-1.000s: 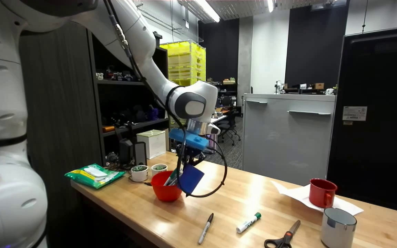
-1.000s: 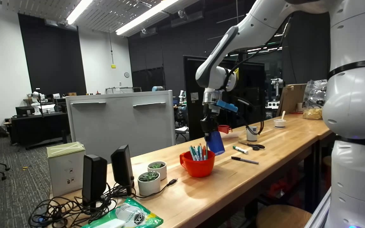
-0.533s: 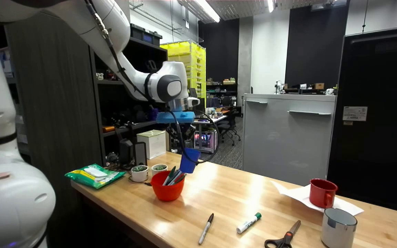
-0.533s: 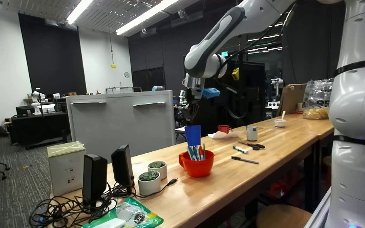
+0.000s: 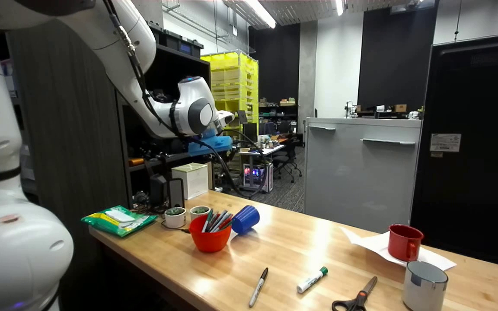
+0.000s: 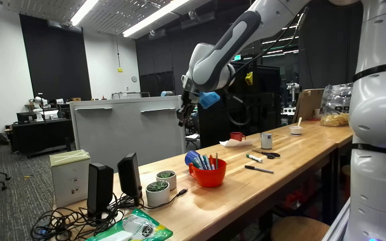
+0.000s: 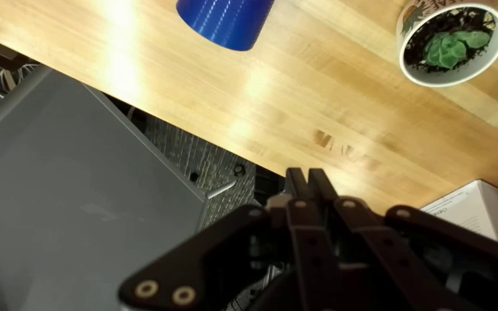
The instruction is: Move the blue cup to the left
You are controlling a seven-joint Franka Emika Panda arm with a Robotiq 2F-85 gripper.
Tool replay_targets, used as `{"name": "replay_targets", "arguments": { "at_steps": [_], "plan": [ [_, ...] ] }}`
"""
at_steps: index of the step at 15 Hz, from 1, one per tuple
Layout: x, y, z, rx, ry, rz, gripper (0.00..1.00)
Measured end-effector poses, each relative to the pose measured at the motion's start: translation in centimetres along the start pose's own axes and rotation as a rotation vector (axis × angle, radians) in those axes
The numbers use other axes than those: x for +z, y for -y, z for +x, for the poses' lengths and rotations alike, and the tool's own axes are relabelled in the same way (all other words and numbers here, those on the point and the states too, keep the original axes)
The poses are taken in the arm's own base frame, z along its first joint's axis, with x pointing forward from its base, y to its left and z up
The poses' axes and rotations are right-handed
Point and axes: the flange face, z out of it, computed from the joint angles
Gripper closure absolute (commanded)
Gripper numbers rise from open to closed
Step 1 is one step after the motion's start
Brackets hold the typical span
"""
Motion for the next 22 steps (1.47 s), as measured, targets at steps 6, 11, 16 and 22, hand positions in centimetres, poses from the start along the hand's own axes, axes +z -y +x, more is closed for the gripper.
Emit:
{"name": "replay_targets", "arguments": {
  "at_steps": [6,11,16,22],
  "plan": [
    [1.9,0.0,-0.6,-0.003,0.023,-0.003,0.29],
    [3.8,0.1,-0.1,-0.038,0.072,-0.004,0.0],
    [6.0,-0.5,1.8,0.014,0.199,-0.1,0.0],
    [7.5,1.7,4.2,0.175,0.354,-0.288,0.0]
  ]
}}
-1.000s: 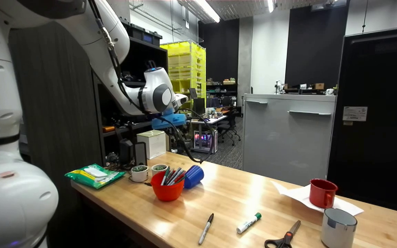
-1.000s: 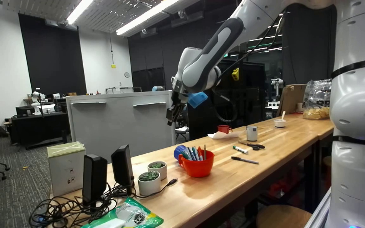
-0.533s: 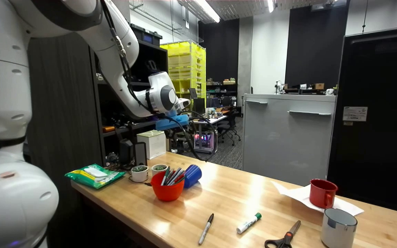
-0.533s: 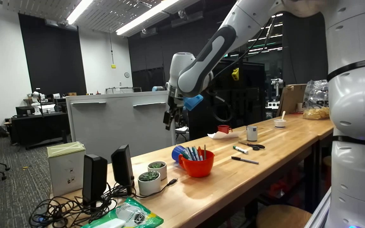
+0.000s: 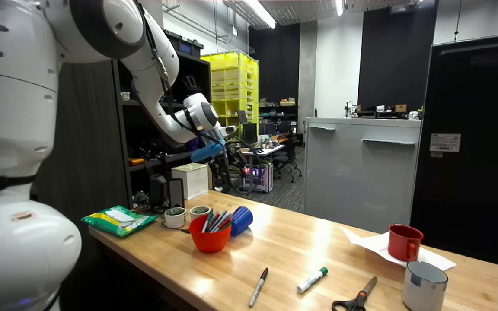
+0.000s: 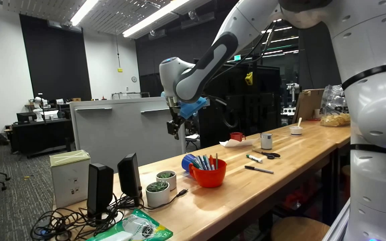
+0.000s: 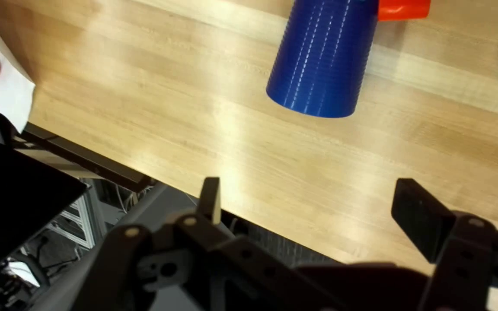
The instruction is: Move the blue cup to the left
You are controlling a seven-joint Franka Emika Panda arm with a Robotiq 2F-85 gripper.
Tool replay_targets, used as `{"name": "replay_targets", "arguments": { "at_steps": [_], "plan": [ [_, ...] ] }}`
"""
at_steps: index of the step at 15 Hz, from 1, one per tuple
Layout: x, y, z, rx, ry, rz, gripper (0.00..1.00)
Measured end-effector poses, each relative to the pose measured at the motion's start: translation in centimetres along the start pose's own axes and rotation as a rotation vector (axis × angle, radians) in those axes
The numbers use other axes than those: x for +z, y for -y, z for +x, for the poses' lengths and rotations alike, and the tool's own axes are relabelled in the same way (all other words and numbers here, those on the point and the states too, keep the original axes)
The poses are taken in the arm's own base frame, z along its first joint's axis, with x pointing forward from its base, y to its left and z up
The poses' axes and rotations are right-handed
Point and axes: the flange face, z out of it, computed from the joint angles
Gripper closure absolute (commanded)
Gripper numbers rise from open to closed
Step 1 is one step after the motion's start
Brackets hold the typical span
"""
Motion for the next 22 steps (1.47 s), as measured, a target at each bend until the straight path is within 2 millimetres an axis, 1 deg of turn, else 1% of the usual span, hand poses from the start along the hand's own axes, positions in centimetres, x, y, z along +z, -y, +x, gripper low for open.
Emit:
{"name": "replay_targets", "arguments": {
  "at_steps": [3,5,8,10,12,15,20,22],
  "plan": [
    [-0.3,3.4,0.2,0.089,0.057,-0.088,0.0],
    [-0.1,5.7,0.3,0.14,0.083,-0.143,0.0],
    [1.0,8.4,0.5,0.203,0.111,-0.212,0.0],
    [1.9,9.5,1.0,0.242,0.124,-0.248,0.0],
    [2.6,10.1,1.8,0.28,0.12,-0.281,0.0],
    [2.8,10.5,2.9,0.315,0.104,-0.306,0.0],
    [2.8,10.5,3.2,0.325,0.103,-0.308,0.0],
    [3.1,10.3,3.2,0.329,0.108,-0.311,0.0]
  ]
}}
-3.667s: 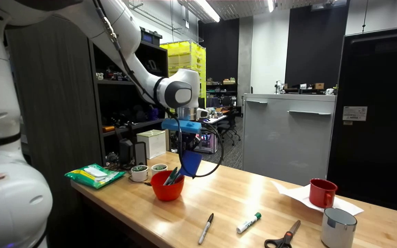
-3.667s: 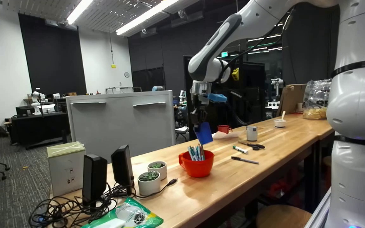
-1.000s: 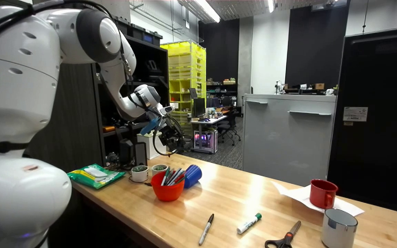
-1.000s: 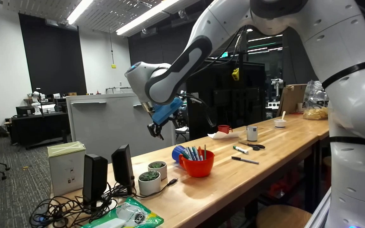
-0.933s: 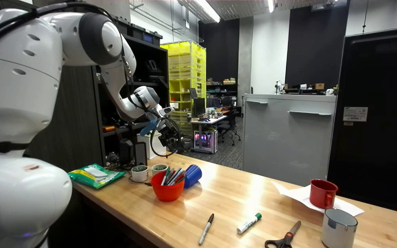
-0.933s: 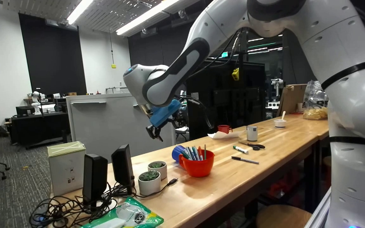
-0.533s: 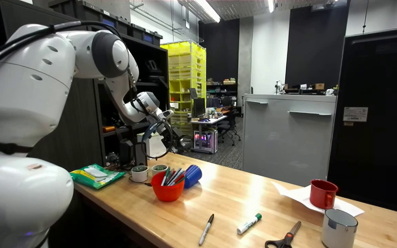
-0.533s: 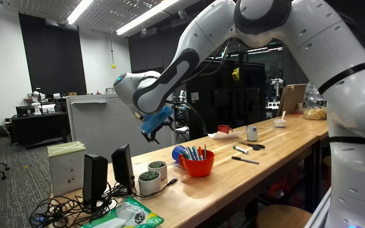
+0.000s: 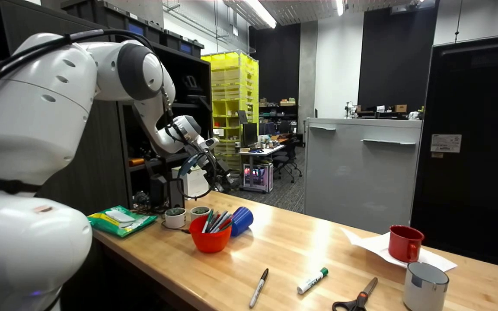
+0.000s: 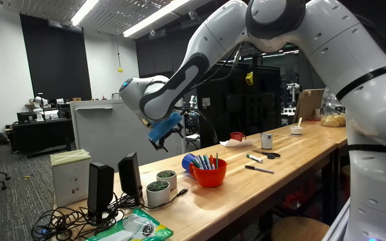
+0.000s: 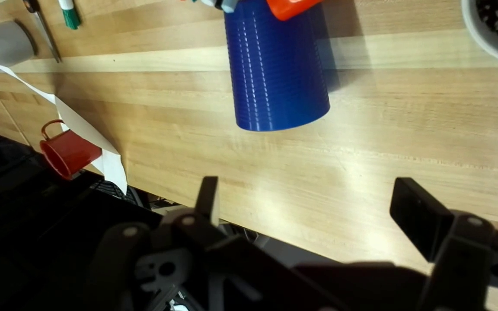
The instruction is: Move the blue cup to the left
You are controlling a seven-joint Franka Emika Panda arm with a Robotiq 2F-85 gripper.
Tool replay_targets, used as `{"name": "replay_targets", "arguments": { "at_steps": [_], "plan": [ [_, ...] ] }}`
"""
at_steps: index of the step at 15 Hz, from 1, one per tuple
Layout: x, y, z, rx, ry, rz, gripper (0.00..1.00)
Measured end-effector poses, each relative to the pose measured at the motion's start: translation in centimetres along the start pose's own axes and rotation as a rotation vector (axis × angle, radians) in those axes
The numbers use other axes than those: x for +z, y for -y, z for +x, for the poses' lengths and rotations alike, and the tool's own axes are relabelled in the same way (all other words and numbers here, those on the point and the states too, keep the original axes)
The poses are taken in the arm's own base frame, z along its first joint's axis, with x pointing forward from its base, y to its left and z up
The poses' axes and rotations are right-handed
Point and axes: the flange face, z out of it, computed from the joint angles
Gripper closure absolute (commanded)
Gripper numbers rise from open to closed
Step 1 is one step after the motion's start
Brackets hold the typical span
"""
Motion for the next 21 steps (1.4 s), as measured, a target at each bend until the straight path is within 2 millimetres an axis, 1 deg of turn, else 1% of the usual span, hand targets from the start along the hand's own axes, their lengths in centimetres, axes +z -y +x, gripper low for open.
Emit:
{"name": "replay_targets", "arguments": {
  "at_steps": [2,7,16,21],
  "plan": [
    [0.7,-0.3,0.5,0.011,0.01,-0.014,0.0],
    [2.8,-1.2,2.9,0.058,0.037,-0.071,0.0],
    [6.7,0.3,5.7,0.107,0.076,-0.138,0.0],
    [9.7,-0.2,6.5,0.147,0.143,-0.187,0.0]
  ]
}}
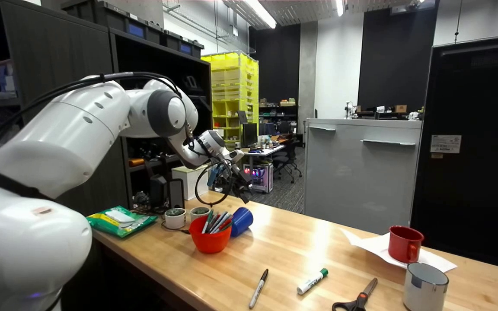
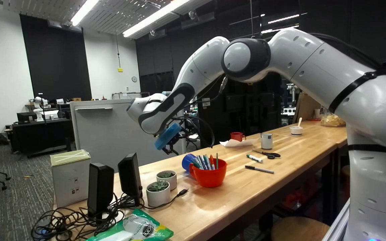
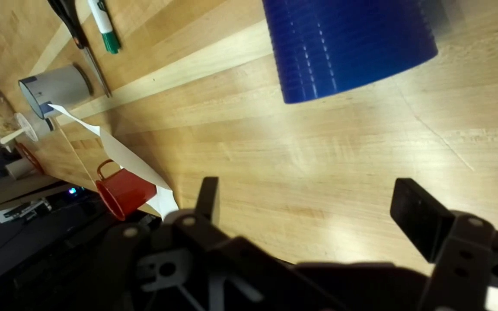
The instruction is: Move the blue cup to the left
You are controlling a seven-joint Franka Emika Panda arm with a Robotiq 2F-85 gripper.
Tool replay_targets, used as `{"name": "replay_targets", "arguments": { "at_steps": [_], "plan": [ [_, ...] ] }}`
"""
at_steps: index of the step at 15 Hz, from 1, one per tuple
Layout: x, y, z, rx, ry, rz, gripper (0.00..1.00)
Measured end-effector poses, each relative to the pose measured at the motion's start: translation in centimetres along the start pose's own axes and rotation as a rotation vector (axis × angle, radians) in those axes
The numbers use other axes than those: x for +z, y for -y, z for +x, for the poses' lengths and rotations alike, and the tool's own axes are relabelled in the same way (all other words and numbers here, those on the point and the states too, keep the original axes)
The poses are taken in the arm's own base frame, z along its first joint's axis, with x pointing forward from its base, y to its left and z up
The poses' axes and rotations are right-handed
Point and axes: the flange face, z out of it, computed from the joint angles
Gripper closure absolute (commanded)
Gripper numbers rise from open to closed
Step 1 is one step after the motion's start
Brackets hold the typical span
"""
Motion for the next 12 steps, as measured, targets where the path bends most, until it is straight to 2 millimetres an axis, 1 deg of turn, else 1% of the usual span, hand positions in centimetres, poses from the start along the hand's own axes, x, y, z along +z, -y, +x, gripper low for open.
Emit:
{"name": "replay_targets", "arguments": {
  "at_steps": [5,12],
  "plan": [
    [2.6,-0.6,0.2,0.026,0.097,-0.062,0.0],
    [4.1,-2.1,-0.8,0.036,0.22,-0.172,0.0]
  ]
}}
